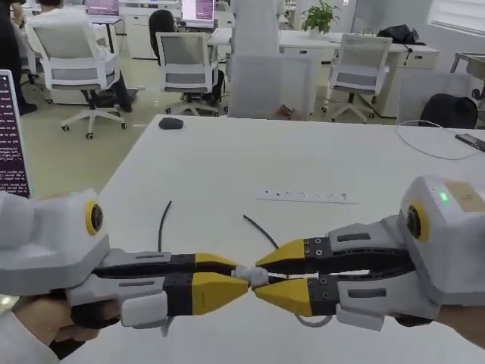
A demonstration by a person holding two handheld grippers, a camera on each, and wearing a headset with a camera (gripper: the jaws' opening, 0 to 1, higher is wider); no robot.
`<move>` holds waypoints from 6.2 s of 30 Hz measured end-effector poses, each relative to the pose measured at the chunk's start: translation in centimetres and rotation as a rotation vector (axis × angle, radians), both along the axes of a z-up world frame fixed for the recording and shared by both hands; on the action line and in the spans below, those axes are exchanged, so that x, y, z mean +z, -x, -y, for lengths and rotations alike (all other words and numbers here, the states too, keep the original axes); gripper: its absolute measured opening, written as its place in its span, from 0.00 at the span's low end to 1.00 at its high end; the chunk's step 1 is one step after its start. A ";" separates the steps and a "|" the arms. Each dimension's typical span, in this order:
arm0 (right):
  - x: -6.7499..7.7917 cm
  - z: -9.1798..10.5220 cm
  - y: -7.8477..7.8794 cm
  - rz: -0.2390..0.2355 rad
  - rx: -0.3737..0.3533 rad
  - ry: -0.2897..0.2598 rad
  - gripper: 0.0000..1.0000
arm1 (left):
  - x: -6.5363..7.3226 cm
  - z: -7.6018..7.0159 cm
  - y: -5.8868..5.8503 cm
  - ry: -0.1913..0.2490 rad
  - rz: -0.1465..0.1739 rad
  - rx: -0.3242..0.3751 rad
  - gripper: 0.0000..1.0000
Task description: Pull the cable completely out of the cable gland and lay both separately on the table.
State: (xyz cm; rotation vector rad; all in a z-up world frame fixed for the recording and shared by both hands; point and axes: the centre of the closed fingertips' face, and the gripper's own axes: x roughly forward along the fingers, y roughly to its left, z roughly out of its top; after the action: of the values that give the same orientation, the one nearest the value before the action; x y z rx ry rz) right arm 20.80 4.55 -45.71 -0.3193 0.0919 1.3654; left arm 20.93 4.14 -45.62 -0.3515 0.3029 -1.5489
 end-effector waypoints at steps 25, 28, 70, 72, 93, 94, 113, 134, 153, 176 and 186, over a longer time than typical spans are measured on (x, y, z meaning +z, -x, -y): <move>0.6 0.4 0.7 -0.562 -0.002 -0.288 0.20 | 1.6 0.1 0.2 -0.026 0.391 0.021 0.15; 0.7 0.4 0.5 -0.579 -0.009 -0.307 0.15 | 1.6 0.1 0.1 -0.026 0.392 0.023 0.15; -0.5 0.3 1.9 -0.052 0.070 -0.078 0.10 | -0.2 0.1 0.9 -0.017 0.052 -0.033 0.15; -0.6 0.4 1.8 -0.053 0.071 -0.074 0.10 | -0.2 0.1 0.9 -0.020 0.052 -0.033 0.15; -1.3 1.0 1.2 -0.216 0.014 -0.119 0.12 | -0.3 -0.3 0.5 -0.010 0.104 0.001 0.15; -1.1 1.1 1.2 -0.220 0.011 -0.128 0.11 | -0.2 -0.3 0.5 -0.008 0.106 0.004 0.15; -0.3 1.7 1.2 -0.234 0.015 -0.185 0.02 | 0.4 0.1 0.3 0.018 0.187 0.023 0.16; 0.0 1.8 1.5 -0.239 0.018 -0.209 0.03 | -0.1 2.0 0.7 0.037 0.198 -0.002 0.17; -1.2 2.3 0.8 -0.216 0.019 -0.154 0.03 | -0.8 1.5 0.0 0.024 0.186 0.036 0.16; -6.6 6.6 0.5 -0.244 -0.071 -0.019 0.03 | -1.3 1.2 -0.4 0.043 0.124 0.052 0.16; -6.4 6.5 0.5 -0.227 -0.088 0.003 0.03 | -1.5 1.2 -0.6 0.022 0.130 0.070 0.16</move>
State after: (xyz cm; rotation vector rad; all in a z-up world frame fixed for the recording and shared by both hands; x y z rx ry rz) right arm 20.33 -1.96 -52.15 -0.1597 0.2928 1.3106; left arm 21.56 2.94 -47.12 -0.2740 0.1702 -1.4994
